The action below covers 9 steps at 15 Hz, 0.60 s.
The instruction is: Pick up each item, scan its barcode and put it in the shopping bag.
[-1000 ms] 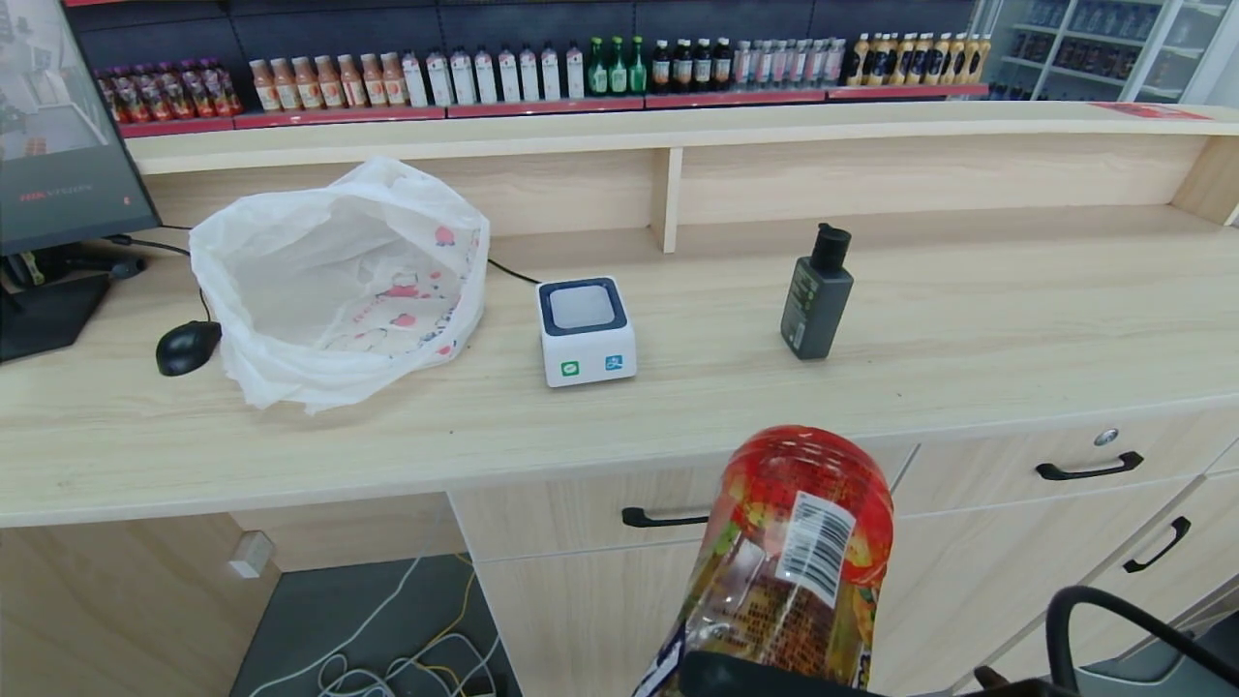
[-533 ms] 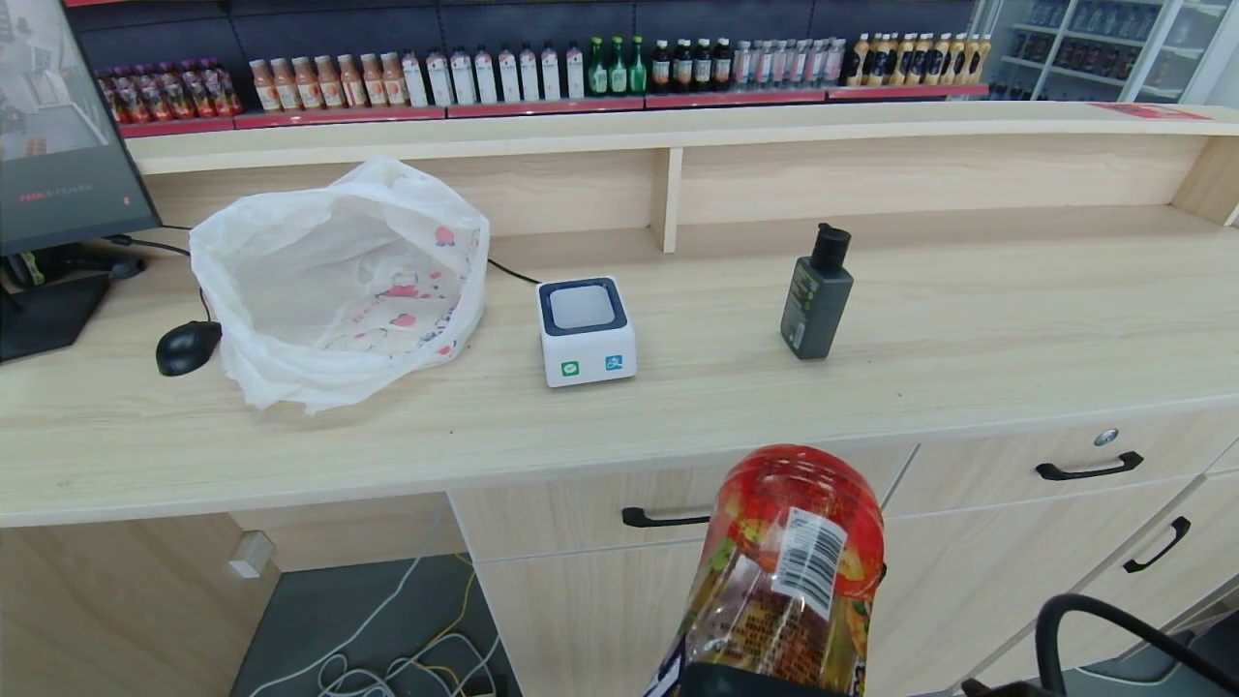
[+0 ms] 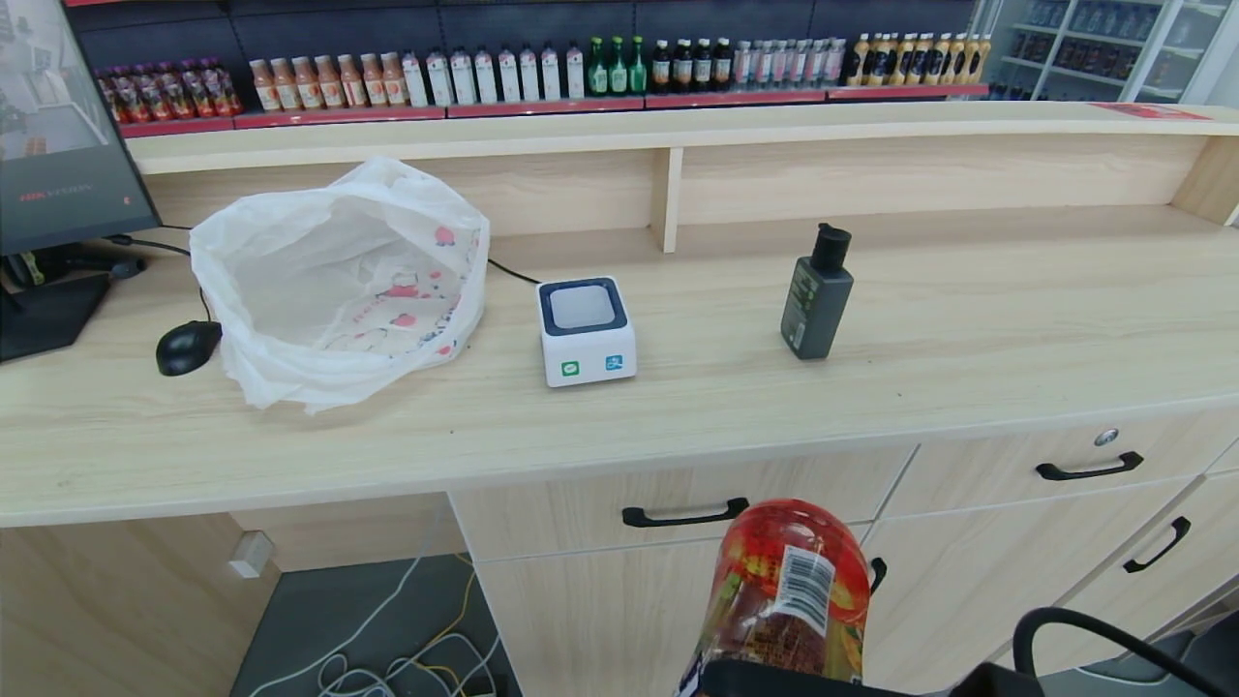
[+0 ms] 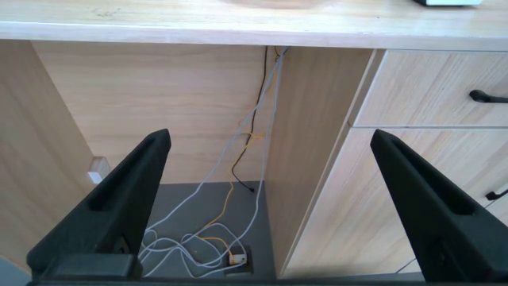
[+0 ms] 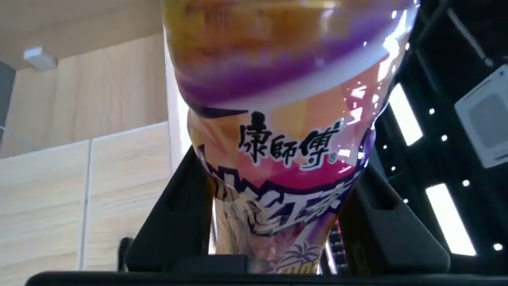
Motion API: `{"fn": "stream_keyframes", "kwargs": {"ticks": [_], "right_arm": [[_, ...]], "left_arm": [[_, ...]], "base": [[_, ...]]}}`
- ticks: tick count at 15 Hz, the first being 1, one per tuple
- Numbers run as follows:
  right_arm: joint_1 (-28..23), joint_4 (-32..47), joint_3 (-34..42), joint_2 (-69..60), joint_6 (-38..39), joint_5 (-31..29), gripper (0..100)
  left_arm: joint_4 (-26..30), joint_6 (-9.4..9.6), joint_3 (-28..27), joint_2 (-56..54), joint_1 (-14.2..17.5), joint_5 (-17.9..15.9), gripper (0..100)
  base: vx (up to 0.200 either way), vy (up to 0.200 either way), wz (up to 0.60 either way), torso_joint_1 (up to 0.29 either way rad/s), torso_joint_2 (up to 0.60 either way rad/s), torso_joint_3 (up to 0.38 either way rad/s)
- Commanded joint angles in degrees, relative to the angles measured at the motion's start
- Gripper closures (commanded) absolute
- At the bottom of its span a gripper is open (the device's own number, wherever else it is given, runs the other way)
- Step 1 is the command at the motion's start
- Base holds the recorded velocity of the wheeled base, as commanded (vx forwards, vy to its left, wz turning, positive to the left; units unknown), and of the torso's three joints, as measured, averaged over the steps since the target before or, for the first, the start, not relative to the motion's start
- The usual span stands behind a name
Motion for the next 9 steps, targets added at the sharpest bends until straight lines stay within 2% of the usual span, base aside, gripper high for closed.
{"fn": "stream_keyframes", "kwargs": {"ticks": [1,4,8,9], "right_arm": [[-0.06,-0.08,0.56,0.03,2.60,0.01,100],[-0.33,-0.08,3.64,0.21,13.41,-0.16,100],[-1.82,-0.08,4.08,1.44,25.10,-0.25,100],[-3.49,-0.08,3.73,2.58,30.38,-0.25,100]], "left_arm": [[0.00,0.00,0.00,-0.02,0.00,0.00,0],[0.00,0.00,0.00,-0.02,0.00,0.00,0],[0.00,0.00,0.00,-0.02,0.00,0.00,0],[0.00,0.00,0.00,-0.02,0.00,0.00,0]], "base": [[0.000,0.000,0.00,0.000,0.00,0.000],[0.000,0.000,0.00,0.000,0.00,0.000],[0.000,0.000,0.00,0.000,0.00,0.000],[0.000,0.000,0.00,0.000,0.00,0.000]]}}
